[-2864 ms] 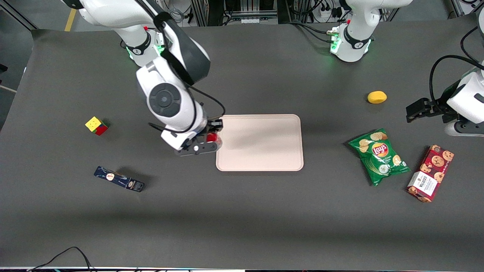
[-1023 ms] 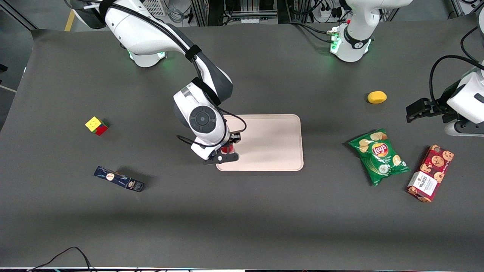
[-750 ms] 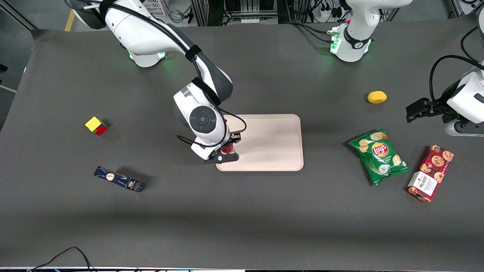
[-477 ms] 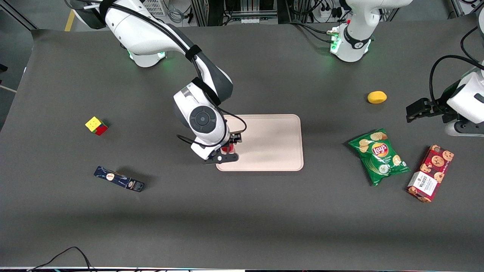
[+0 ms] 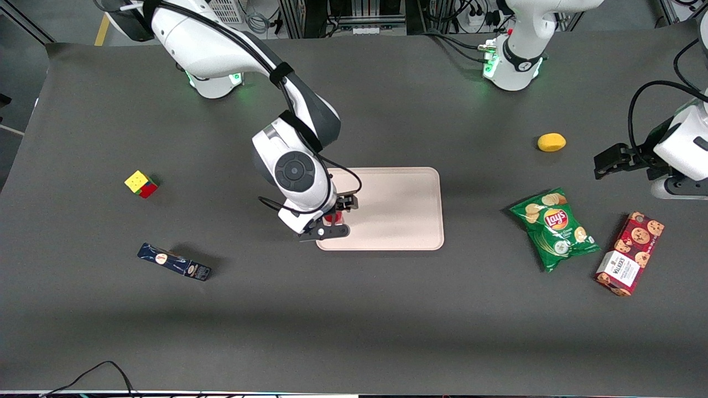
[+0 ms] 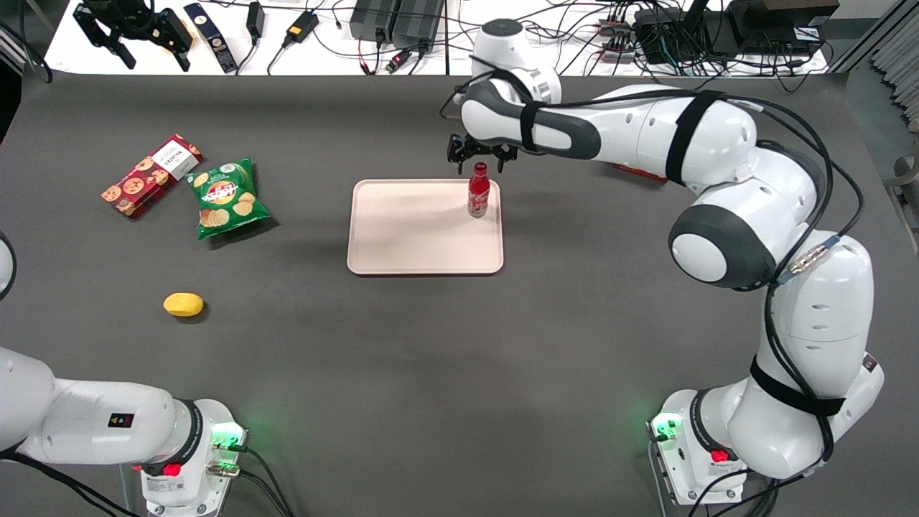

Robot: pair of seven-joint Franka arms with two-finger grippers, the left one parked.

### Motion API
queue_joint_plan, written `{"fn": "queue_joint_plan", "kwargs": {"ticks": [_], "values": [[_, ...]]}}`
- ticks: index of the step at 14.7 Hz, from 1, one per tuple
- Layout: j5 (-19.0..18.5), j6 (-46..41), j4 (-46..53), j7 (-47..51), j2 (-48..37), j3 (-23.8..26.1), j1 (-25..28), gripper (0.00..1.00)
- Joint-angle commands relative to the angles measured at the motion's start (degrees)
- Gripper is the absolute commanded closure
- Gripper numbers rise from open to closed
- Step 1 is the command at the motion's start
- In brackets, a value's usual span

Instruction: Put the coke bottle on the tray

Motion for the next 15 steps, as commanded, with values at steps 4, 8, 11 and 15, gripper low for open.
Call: {"fn": "queue_joint_plan", "kwargs": {"ticks": [4, 8, 11, 15], "values": [[-0.9, -7.1, 0.6, -1.2, -13.8, -0.8, -0.4, 0.00], [-1.1, -15.2, 0.3, -3.9, -23.1, -4.5, -1.2, 0.00], [-1.1, -20.1, 0.0, -12.0, -27.1, -5.1, -8.4, 0.00], [-1.9, -21.1, -0.1, -12.5, -28.8, -4.5, -19.1, 0.00]]}}
